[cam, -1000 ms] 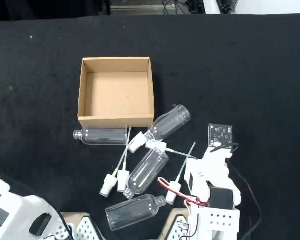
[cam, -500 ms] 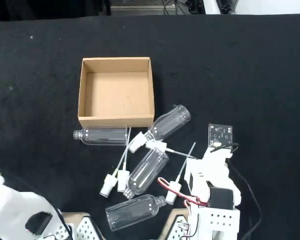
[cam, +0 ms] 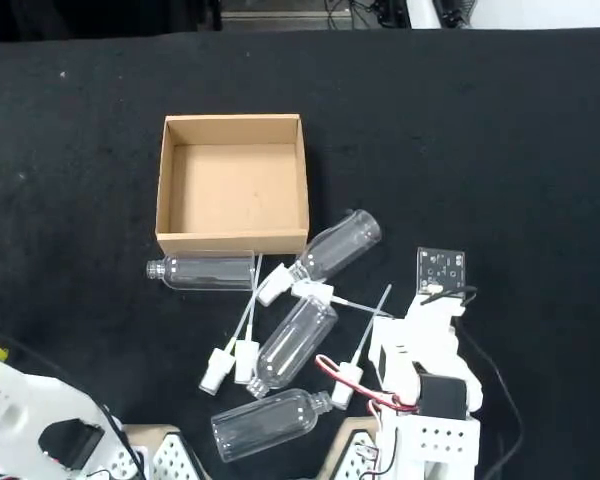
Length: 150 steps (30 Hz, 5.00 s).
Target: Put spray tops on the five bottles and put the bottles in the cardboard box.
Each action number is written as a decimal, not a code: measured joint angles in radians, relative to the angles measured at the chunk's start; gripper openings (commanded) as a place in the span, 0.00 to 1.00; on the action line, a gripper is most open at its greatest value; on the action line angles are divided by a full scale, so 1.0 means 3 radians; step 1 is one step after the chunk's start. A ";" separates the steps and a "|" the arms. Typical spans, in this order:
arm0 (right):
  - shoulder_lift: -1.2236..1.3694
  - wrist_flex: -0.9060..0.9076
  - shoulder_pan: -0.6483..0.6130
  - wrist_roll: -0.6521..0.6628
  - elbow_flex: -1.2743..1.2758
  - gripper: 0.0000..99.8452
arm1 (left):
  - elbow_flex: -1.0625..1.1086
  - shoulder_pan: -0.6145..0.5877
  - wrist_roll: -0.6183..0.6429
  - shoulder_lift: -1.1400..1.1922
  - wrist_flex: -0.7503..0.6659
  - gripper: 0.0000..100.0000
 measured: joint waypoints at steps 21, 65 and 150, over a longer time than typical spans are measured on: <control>0.0000 0.0000 0.0000 0.0000 0.0000 0.01 | 0.0000 -0.0113 -0.0066 0.0026 -0.0123 0.30; 0.0000 0.0000 0.0000 0.0000 0.0000 0.01 | -0.0220 -0.0199 -0.0066 0.0026 0.0041 0.29; 0.0000 -0.1473 0.1335 0.1499 -0.0992 0.01 | 0.1780 0.2041 0.5345 -0.1678 -0.0660 0.03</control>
